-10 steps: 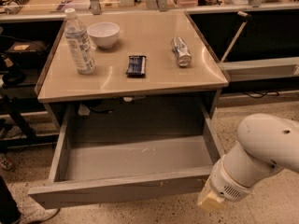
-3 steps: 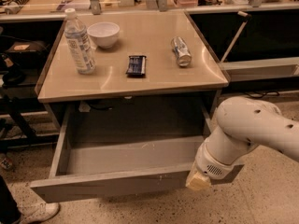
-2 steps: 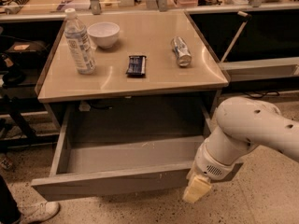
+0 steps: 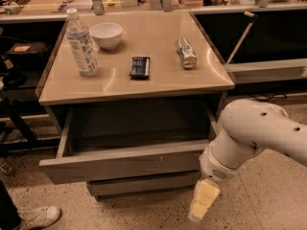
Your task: Close top drawer
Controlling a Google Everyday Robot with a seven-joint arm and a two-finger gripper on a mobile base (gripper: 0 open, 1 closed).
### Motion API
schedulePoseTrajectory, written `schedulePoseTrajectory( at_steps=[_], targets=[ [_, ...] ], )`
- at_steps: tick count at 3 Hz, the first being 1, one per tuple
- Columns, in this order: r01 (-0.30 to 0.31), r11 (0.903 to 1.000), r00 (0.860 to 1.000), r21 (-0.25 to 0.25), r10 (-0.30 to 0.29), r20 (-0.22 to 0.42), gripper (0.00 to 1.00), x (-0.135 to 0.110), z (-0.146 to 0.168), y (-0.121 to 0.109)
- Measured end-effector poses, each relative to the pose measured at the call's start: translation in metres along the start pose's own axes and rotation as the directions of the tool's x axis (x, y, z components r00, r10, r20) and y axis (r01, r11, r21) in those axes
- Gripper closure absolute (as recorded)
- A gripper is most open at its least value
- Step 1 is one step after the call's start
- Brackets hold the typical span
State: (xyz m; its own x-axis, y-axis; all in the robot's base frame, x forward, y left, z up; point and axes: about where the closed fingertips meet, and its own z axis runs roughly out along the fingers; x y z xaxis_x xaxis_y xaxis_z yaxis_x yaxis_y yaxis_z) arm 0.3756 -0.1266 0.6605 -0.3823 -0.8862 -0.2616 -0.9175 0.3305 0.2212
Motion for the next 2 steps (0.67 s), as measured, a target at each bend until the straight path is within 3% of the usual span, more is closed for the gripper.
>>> schedulePoseTrajectory(
  at_steps=[2],
  targets=[
    [0.0,1.0,1.0,0.0,0.0,0.0,0.42,0.0,0.0,0.0]
  ],
)
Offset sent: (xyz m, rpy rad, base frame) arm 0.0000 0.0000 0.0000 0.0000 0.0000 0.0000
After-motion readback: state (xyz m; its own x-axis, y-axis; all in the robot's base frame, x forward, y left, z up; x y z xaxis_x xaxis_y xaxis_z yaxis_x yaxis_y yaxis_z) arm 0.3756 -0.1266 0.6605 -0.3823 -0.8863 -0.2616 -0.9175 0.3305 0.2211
